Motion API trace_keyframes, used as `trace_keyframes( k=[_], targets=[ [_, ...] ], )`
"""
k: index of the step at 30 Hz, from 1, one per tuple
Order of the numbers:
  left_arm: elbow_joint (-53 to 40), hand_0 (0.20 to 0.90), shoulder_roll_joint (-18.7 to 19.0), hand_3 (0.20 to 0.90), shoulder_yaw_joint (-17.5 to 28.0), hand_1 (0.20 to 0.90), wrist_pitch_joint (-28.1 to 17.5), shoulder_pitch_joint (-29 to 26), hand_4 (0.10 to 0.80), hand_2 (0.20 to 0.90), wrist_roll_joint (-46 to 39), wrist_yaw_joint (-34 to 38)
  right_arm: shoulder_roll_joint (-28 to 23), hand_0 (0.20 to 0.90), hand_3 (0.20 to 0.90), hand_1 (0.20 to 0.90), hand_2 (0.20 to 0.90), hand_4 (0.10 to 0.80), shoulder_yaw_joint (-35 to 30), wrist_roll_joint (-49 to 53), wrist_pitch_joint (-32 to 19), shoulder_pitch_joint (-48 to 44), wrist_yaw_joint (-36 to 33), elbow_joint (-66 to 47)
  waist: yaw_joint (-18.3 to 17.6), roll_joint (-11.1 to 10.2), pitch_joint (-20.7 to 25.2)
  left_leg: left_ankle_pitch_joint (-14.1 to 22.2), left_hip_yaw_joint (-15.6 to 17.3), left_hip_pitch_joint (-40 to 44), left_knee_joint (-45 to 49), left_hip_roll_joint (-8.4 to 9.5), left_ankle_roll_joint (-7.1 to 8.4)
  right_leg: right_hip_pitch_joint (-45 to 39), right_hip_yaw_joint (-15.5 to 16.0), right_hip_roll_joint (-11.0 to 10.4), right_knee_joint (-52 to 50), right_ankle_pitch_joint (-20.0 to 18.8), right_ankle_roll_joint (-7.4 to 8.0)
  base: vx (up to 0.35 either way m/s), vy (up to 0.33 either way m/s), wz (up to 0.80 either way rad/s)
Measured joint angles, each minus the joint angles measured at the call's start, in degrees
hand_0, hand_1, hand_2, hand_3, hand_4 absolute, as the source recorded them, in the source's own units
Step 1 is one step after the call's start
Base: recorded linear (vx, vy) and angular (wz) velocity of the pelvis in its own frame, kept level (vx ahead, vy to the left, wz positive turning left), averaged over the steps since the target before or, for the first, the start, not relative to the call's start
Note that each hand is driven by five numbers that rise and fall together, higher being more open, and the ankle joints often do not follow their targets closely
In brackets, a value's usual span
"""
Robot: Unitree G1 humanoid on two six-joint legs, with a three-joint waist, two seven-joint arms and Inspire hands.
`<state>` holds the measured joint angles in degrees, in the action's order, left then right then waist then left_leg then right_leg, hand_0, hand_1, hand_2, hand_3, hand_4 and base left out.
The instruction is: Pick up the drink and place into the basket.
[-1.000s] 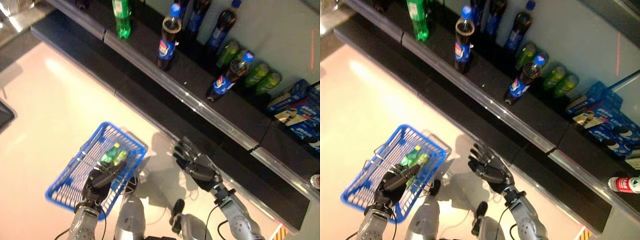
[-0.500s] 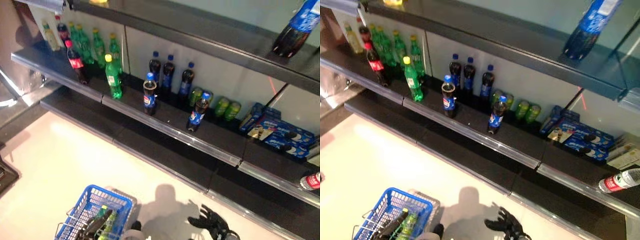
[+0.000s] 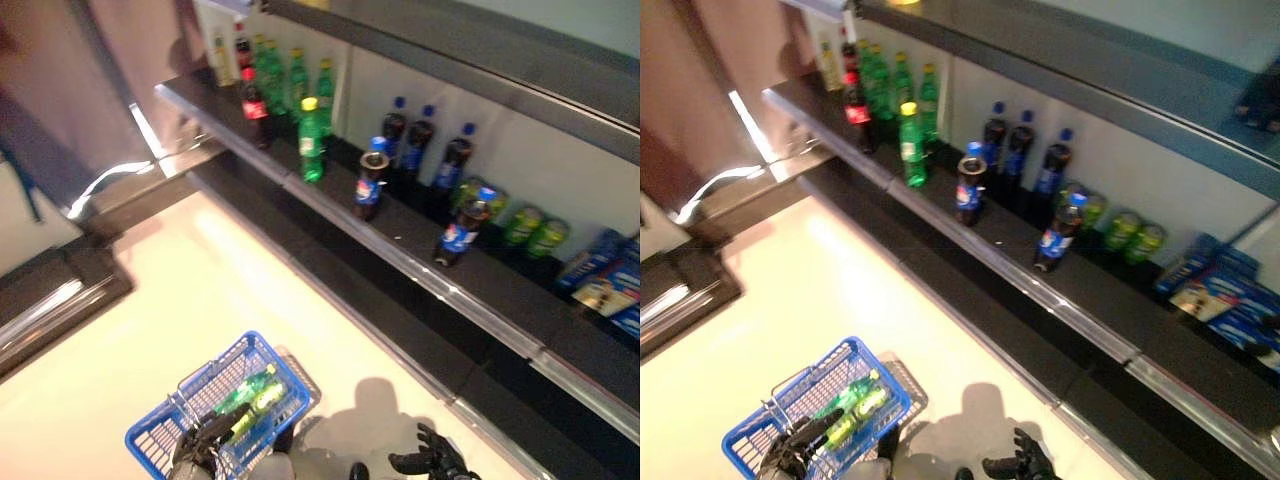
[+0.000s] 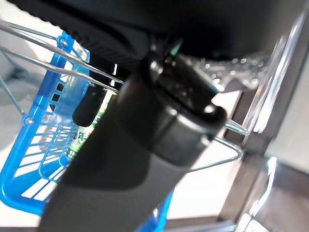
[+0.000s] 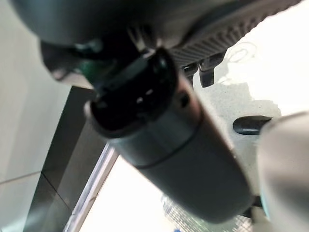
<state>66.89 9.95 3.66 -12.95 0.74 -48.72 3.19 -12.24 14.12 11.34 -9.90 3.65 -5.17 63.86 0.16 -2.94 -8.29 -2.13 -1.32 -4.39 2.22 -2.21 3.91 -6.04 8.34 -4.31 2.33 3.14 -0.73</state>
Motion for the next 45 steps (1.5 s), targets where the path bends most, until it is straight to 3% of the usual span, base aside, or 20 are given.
trace_keyframes(
  k=[3,6,7,10,13,14,18,20,25,26,27,28,31,35,36,38,39,41,43,45],
  targets=[
    [0.39,0.300,0.35,0.200,1.48,0.300,-0.92,0.44,0.100,0.300,0.06,0.71,-0.18,0.900,0.900,0.900,0.900,0.800,-2.40,-0.21,-0.65,0.52,0.09,1.22,-0.97,0.00,-0.51,0.30,1.40,3.76,-1.21,-3.63,0.77,-0.67,-4.23,-1.81,-0.10,0.19,0.61,0.104,0.475,0.58],
    [0.75,0.300,1.13,0.200,1.40,0.300,-0.70,-0.67,0.100,0.300,0.18,1.30,-1.92,0.900,0.900,0.900,0.900,0.800,-2.77,0.05,-1.70,1.51,0.36,2.99,-1.08,1.46,-0.89,-0.88,5.71,5.11,-3.17,-8.81,2.17,-0.86,-3.55,-2.66,-1.48,2.04,6.26,0.176,0.565,0.63],
    [2.50,0.300,1.14,0.200,1.35,0.300,-0.12,-1.61,0.100,0.300,1.21,1.38,-1.61,0.900,0.900,0.900,0.900,0.800,-4.15,0.17,-1.82,0.79,-0.27,4.56,-1.61,0.84,-1.49,0.41,6.02,5.70,-4.30,-7.30,4.90,-0.82,-2.43,-4.77,-3.20,2.89,8.05,0.307,0.779,0.61],
    [3.46,0.300,1.87,0.200,0.08,0.300,1.02,-2.51,0.100,0.300,3.93,1.38,0.27,0.900,0.900,0.900,0.900,0.800,-5.51,0.71,-2.10,0.27,-2.37,5.04,-1.51,-1.99,-2.59,1.96,5.67,5.46,-1.94,-1.37,0.80,0.43,-2.50,-10.61,-9.22,2.81,8.02,0.271,0.637,0.36],
    [4.39,0.300,1.67,0.200,-4.92,0.300,2.56,-0.11,0.100,0.300,5.74,1.22,0.64,0.900,0.900,0.900,0.900,0.800,-7.02,2.35,-2.05,0.59,-5.23,3.76,-2.05,-1.46,-3.18,3.28,5.83,8.67,-2.27,1.82,-3.21,3.90,-3.76,-14.06,-23.39,1.43,6.07,0.205,0.439,0.25],
    [4.10,0.300,1.55,0.200,-5.75,0.300,2.59,0.92,0.100,0.300,5.89,1.18,0.87,0.900,0.900,0.900,0.900,0.800,-7.09,2.46,-2.03,0.88,-5.89,3.07,-1.97,-0.94,-3.32,4.17,5.73,9.24,-2.30,2.37,-5.07,6.68,-5.04,-13.35,-28.29,1.10,6.33,0.329,0.480,0.27],
    [4.26,0.300,2.37,0.200,-7.39,0.300,2.75,2.13,0.100,0.300,6.92,1.09,1.34,0.900,0.900,0.900,0.900,0.800,-6.65,4.55,-1.90,1.04,-6.88,0.33,-3.88,1.33,-3.89,1.78,3.01,10.05,-5.65,3.29,-7.03,14.60,-6.45,-1.74,-32.70,6.94,6.38,0.288,0.186,0.60],
    [4.30,0.300,2.10,0.200,-7.35,0.300,2.79,2.61,0.100,0.300,6.95,1.11,1.44,0.900,0.900,0.900,0.900,0.800,-6.38,5.20,-1.73,1.04,-5.78,2.09,-3.86,1.36,-3.94,1.66,7.57,11.42,-6.99,3.37,-7.04,15.42,-3.89,-0.16,-28.56,6.95,4.39,0.470,0.127,0.54],
    [4.88,0.300,1.94,0.200,-7.41,0.300,2.56,2.69,0.100,0.300,10.00,0.96,2.41,0.900,0.900,0.900,0.900,0.800,-6.32,9.39,-1.97,1.13,-3.28,4.48,-4.34,0.06,-3.03,4.06,6.00,11.74,-6.93,3.42,-5.86,20.50,-5.62,7.02,-16.87,1.53,0.77,0.429,0.015,0.27],
    [5.31,0.300,1.98,0.200,-7.45,0.300,2.57,2.80,0.100,0.300,10.94,0.86,2.73,0.900,0.900,0.900,0.900,0.800,-6.34,10.11,-1.93,1.41,-3.27,5.01,-4.67,-0.86,-2.46,4.91,5.54,12.43,-6.93,3.97,-5.52,20.96,-5.50,6.94,-14.32,-1.06,0.86,0.543,0.006,0.23],
    [5.55,0.300,1.77,0.200,-7.48,0.300,2.60,3.33,0.100,0.300,11.73,0.68,2.84,0.900,0.900,0.900,0.900,0.800,-6.61,10.24,-1.88,1.97,-3.26,5.53,-4.81,-1.61,-1.98,6.13,5.63,14.14,-6.87,4.46,-4.99,20.68,-2.61,5.79,-12.64,-5.83,-1.47,0.603,0.006,0.04],
    [6.32,0.300,1.28,0.200,-7.44,0.300,2.67,3.57,0.100,0.300,12.29,0.28,2.79,0.900,0.900,0.900,0.900,0.800,-7.37,10.23,-1.79,1.81,-3.25,6.10,-5.03,-1.29,-1.87,7.83,5.70,15.71,-5.94,3.77,-4.23,18.54,-0.28,6.10,-12.92,-4.58,-3.59,0.520,-0.002,-0.03],
    [6.56,0.300,1.19,0.200,-7.45,0.300,2.52,3.55,0.100,0.300,13.00,-1.21,2.62,0.900,0.900,0.900,0.900,0.800,-7.73,10.24,-1.80,1.92,-3.11,6.54,-5.19,0.26,-2.01,12.94,5.62,16.27,1.30,2.15,-2.41,16.74,0.67,7.58,-16.69,0.36,-5.48,0.495,-0.025,-0.02],
    [7.44,0.300,1.20,0.200,-7.41,0.300,2.32,3.60,0.100,0.300,13.73,-1.18,2.64,0.900,0.900,0.900,0.900,0.800,-8.27,10.43,-1.75,1.68,-2.70,7.42,-5.27,0.78,-1.27,14.12,5.65,15.81,9.81,1.87,-0.89,12.48,0.82,7.77,-15.37,2.34,-4.91,0.376,-0.043,-0.18],
    [8.55,0.300,0.60,0.200,-6.24,0.300,1.04,4.69,0.100,0.300,13.90,-1.28,2.51,0.900,0.900,0.900,0.900,0.800,-8.46,10.36,-1.85,1.63,-2.22,7.51,-5.22,1.86,1.31,14.83,5.91,11.73,23.45,0.63,4.38,8.57,4.36,7.30,-11.82,2.99,-5.75,0.571,-0.052,-0.74],
    [9.22,0.300,-0.54,0.200,-4.49,0.300,-0.64,4.37,0.100,0.300,12.93,-1.42,2.50,0.900,0.900,0.900,0.900,0.800,-7.37,8.75,-2.13,1.72,-2.07,7.70,-5.24,2.33,2.69,11.88,4.49,6.01,36.44,0.38,8.73,6.72,5.35,7.48,-10.49,3.44,-7.05,0.553,-0.011,-0.64],
    [8.96,0.300,-0.56,0.200,-4.76,0.300,-1.46,3.39,0.100,0.300,12.36,-1.58,2.50,0.900,0.900,0.900,0.900,0.800,-6.35,6.96,-1.80,1.75,-1.72,7.53,-4.68,1.55,3.08,7.62,3.72,1.99,43.71,1.09,7.78,5.11,3.54,7.38,-9.96,3.82,-7.47,0.332,0.041,-0.46],
    [8.32,0.300,-0.54,0.200,-4.97,0.300,-1.82,2.40,0.100,0.300,11.26,-2.52,2.11,0.900,0.900,0.900,0.900,0.800,-4.53,5.22,-1.66,1.41,-1.46,7.49,-3.68,0.61,3.62,9.04,4.03,-1.79,45.37,1.65,4.30,4.58,0.87,7.14,-9.20,3.21,-8.00,0.333,0.102,-0.66],
    [6.65,0.300,-0.30,0.200,-4.75,0.300,-2.64,0.91,0.100,0.300,9.55,-2.52,1.32,0.900,0.900,0.900,0.900,0.800,-3.31,4.38,-0.86,-0.46,-1.00,7.26,-2.07,-0.69,2.27,10.46,4.64,-6.07,37.54,1.35,1.21,3.26,-3.09,7.08,-7.44,2.75,-7.61,0.359,0.189,-0.96],
    [4.51,0.300,-0.07,0.200,-2.48,0.300,-3.40,0.67,0.100,0.300,7.63,-2.59,0.06,0.900,0.900,0.900,0.900,0.800,-2.32,4.38,-0.54,-1.83,-0.70,6.75,-1.07,-1.56,1.13,9.57,4.81,-7.64,23.63,-0.07,0.69,0.64,-4.03,6.97,-4.01,1.46,-6.58,0.431,0.325,-1.18]
  ],
)
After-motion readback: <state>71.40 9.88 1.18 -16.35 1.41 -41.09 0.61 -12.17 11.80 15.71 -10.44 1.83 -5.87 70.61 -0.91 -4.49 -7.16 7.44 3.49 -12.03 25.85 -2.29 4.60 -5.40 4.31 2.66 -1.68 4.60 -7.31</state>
